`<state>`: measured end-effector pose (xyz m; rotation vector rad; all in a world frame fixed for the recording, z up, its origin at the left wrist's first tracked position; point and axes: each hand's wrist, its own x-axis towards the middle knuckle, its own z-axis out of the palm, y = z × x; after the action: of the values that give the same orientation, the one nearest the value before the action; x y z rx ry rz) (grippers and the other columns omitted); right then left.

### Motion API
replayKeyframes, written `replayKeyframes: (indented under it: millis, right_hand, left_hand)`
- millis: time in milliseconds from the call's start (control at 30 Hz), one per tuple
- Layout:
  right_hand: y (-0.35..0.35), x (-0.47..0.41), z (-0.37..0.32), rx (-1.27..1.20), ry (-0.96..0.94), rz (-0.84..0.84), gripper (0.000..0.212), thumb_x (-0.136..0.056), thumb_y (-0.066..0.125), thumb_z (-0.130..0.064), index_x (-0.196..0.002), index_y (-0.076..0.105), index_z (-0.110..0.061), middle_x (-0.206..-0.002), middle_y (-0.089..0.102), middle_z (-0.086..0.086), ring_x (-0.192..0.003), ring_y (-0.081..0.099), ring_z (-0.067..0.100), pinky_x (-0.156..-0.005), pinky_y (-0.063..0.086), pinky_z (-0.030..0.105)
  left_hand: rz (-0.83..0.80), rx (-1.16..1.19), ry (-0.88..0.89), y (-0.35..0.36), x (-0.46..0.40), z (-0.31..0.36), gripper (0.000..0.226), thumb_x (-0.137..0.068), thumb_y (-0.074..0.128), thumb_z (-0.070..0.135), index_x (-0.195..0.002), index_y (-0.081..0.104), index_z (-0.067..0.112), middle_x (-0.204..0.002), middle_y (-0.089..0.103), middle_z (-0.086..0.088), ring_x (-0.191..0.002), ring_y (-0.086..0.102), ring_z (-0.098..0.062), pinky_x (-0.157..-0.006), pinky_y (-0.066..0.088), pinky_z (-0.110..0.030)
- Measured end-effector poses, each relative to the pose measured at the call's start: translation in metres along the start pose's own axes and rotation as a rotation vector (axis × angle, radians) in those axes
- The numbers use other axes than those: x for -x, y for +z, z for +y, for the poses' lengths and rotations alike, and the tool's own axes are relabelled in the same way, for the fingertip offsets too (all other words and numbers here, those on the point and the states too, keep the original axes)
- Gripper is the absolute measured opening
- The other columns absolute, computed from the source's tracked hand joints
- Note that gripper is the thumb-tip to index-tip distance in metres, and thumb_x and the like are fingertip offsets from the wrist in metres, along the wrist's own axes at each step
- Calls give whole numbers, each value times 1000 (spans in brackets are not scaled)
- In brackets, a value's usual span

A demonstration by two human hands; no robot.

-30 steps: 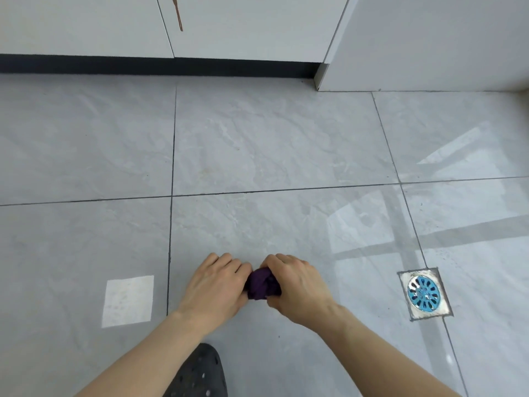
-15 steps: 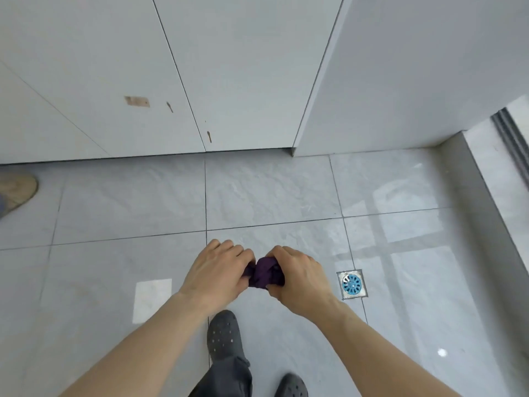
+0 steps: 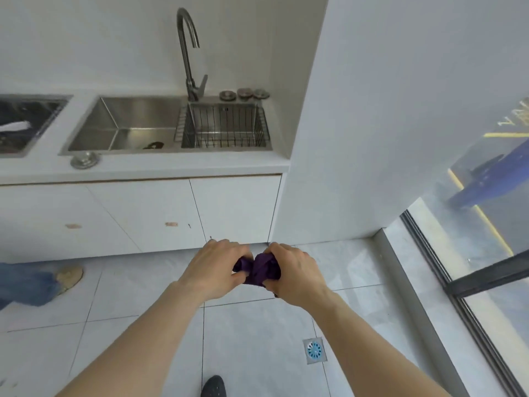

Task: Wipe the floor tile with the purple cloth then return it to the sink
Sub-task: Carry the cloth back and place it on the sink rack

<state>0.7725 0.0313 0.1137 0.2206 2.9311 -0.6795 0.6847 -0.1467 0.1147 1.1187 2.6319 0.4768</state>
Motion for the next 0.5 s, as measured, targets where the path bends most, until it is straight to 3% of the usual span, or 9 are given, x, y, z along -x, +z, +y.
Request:
replayKeyframes:
  millis: [100,500]
  right_hand:
    - [-43,-13,-17,0,-17,27,42,-74,74,-27,-113,58,-27,-102,69,-9,-84,68,22,-75,57,41]
    - [-147,-89,-87,-24,-106,164,52,-70,80,-37,-117,58,-30,-107,70,-8,-96,65,20,-80,56,37]
  left_hand:
    - [41,18,-16,-41,-7,9,16,-84,61,28,-98,62,37,-89,64,15,-89,56,-12,-85,38,-28]
    - [181,39,-42,-179,-47,-14,13,-85,65,29,-93,63,39,-89,64,17,-88,60,-9,-78,49,-29]
